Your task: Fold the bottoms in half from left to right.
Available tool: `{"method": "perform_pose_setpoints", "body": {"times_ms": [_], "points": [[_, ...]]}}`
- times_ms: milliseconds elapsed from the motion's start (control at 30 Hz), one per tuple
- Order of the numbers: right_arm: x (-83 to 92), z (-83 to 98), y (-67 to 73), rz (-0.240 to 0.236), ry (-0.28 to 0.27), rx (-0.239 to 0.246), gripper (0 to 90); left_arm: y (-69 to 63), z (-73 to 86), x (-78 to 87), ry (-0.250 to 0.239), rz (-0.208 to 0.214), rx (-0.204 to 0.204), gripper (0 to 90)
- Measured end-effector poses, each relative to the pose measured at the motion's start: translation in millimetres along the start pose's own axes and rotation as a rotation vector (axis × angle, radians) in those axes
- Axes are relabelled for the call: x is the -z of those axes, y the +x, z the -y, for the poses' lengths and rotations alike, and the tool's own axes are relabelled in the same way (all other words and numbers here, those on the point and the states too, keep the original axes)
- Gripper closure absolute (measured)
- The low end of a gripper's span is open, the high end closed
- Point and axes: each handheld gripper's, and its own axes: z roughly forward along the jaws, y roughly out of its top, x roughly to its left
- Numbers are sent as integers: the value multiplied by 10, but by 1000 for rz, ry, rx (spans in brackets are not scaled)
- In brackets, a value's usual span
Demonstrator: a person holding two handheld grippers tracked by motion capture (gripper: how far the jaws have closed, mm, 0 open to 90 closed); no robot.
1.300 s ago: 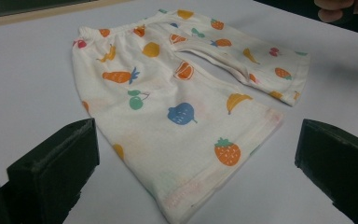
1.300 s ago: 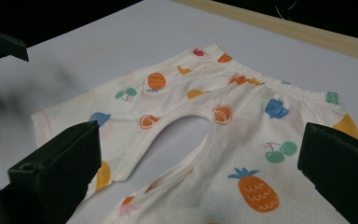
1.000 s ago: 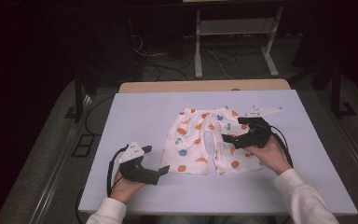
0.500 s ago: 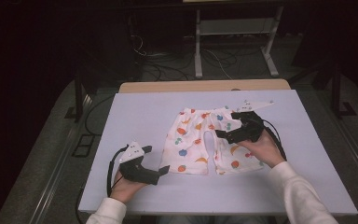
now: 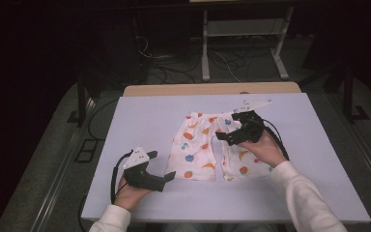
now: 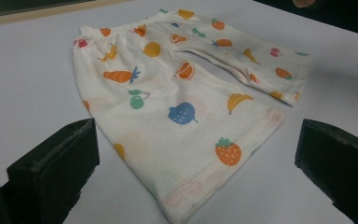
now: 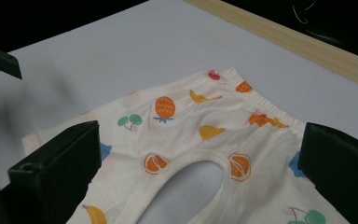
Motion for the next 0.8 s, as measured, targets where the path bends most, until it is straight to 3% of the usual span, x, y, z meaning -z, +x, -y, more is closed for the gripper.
{"method": "perform_pose_setpoints", "body": {"times_ms": [800], "points": [[-335, -301, 46, -15, 28, 34, 0, -6, -3, -6, 0, 7, -2, 0]]}}
